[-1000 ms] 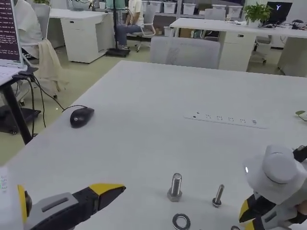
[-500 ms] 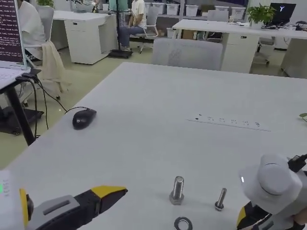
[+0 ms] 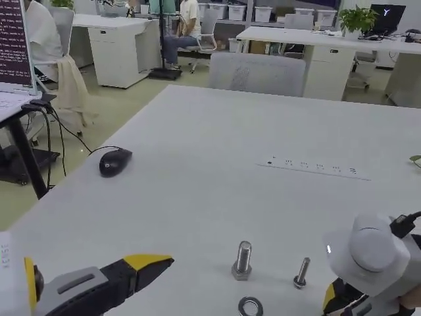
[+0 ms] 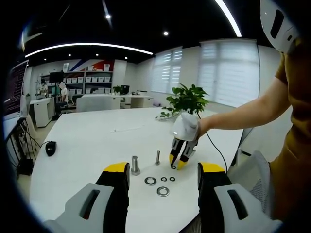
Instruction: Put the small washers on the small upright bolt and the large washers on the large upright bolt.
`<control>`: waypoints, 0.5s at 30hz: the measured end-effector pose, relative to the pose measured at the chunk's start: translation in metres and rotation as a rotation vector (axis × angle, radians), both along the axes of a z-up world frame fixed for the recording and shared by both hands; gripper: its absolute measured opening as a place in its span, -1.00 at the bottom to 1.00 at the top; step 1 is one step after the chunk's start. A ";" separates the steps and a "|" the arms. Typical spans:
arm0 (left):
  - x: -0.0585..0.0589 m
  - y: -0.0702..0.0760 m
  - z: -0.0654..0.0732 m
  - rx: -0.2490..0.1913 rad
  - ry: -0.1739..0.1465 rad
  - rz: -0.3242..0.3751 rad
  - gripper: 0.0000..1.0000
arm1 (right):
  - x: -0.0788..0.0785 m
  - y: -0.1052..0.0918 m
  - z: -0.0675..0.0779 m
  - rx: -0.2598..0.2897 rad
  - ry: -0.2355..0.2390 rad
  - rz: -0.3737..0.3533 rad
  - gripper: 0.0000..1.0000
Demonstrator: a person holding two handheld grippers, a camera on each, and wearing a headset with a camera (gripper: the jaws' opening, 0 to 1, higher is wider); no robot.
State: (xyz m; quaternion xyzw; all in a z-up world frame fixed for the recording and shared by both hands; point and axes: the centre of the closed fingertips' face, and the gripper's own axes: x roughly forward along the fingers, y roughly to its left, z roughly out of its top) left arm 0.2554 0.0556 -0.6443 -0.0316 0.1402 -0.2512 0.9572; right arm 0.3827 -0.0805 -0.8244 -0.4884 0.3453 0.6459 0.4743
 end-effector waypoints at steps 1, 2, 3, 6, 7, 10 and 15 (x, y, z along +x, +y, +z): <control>0.000 0.000 0.000 0.001 0.000 0.000 0.11 | 0.000 0.000 0.000 0.000 0.000 -0.005 -0.63; 0.000 0.000 0.000 0.000 0.000 0.001 0.11 | 0.000 0.000 0.000 0.000 0.000 -0.008 -0.63; 0.000 0.000 0.000 -0.001 -0.001 0.002 0.11 | 0.000 0.000 0.000 0.001 0.000 -0.009 -0.63; 0.000 -0.001 -0.001 -0.003 -0.001 0.001 0.11 | 0.000 0.000 0.000 0.005 -0.004 -0.015 -0.65; 0.000 -0.001 -0.001 -0.003 -0.001 0.000 0.11 | 0.000 0.000 0.000 0.007 -0.002 -0.012 -0.66; 0.000 -0.002 -0.002 -0.002 0.002 -0.003 0.11 | 0.001 0.001 0.000 0.012 -0.003 -0.037 -0.69; 0.000 -0.002 -0.001 -0.002 -0.001 0.000 0.11 | 0.002 0.001 -0.001 0.011 -0.005 -0.042 -0.73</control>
